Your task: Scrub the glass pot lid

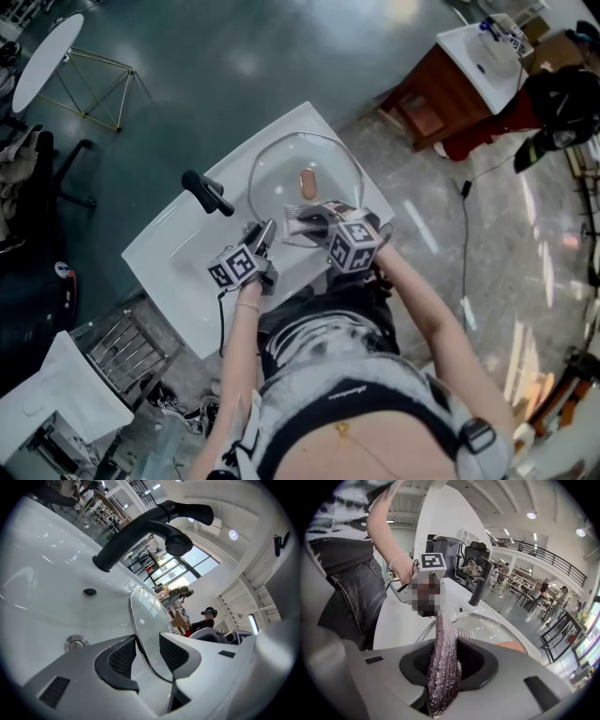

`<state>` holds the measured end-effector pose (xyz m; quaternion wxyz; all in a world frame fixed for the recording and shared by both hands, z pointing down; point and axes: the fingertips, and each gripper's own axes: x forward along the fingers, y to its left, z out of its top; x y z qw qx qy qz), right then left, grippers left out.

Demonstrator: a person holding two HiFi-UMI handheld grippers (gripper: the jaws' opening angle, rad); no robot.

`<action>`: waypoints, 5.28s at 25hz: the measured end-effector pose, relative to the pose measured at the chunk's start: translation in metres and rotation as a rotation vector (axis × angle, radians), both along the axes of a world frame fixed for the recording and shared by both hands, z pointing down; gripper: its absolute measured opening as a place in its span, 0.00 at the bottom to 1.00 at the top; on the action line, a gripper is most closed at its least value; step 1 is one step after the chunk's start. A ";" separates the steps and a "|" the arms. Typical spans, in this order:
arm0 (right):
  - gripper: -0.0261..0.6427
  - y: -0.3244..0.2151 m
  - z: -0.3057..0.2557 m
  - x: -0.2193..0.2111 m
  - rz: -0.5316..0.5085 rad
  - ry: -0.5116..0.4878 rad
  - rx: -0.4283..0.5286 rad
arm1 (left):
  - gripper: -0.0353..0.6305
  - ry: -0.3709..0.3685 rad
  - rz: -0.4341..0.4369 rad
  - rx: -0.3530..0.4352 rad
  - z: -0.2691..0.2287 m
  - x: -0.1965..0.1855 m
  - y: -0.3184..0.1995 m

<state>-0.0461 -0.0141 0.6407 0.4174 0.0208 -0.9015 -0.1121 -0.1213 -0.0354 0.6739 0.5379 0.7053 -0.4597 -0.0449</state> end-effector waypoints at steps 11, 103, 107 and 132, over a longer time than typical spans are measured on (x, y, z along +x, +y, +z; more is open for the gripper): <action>0.19 -0.033 -0.006 0.049 0.129 -0.064 -0.083 | 0.29 -0.010 -0.021 -0.006 -0.001 0.000 0.000; 0.19 -0.053 -0.005 0.091 0.391 -0.112 -0.169 | 0.30 -0.066 -0.035 -0.004 0.001 -0.001 0.001; 0.19 -0.055 -0.013 0.091 0.426 -0.167 -0.156 | 0.32 -0.163 -0.011 0.010 0.000 -0.001 0.004; 0.17 0.005 -0.158 0.004 0.524 -0.530 -0.036 | 0.05 -0.518 0.117 0.551 -0.165 0.007 0.040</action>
